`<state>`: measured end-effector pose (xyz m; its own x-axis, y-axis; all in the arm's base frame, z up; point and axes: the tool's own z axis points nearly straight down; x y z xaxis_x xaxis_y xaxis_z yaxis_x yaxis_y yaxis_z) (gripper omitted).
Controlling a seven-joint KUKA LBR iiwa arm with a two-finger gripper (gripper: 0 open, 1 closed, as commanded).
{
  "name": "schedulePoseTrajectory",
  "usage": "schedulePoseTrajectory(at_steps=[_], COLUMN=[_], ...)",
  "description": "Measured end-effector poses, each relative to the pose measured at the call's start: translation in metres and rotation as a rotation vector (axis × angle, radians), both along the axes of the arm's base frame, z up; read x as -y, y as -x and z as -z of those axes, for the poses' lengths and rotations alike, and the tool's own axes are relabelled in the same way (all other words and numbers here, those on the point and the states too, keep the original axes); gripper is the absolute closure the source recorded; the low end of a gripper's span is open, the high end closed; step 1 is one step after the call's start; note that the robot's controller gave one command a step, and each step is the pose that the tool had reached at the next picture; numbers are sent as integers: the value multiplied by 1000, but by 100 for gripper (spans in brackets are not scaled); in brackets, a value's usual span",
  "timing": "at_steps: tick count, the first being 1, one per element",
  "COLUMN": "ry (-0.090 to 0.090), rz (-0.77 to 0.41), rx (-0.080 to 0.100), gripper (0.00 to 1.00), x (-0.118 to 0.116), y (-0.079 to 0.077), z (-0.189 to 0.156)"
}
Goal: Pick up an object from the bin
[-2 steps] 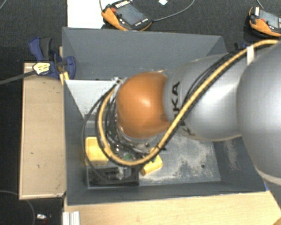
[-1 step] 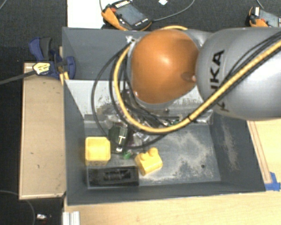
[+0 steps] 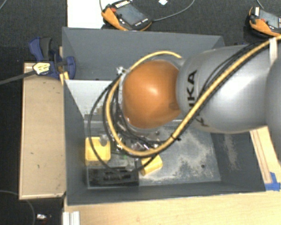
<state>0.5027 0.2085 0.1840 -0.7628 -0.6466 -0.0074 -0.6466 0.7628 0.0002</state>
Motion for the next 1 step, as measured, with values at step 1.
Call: schedulePoseTrajectory(at_steps=[1], ry=[-4], rz=[-28], rx=[18], gripper=[100], x=[5], y=[-10], z=[-151])
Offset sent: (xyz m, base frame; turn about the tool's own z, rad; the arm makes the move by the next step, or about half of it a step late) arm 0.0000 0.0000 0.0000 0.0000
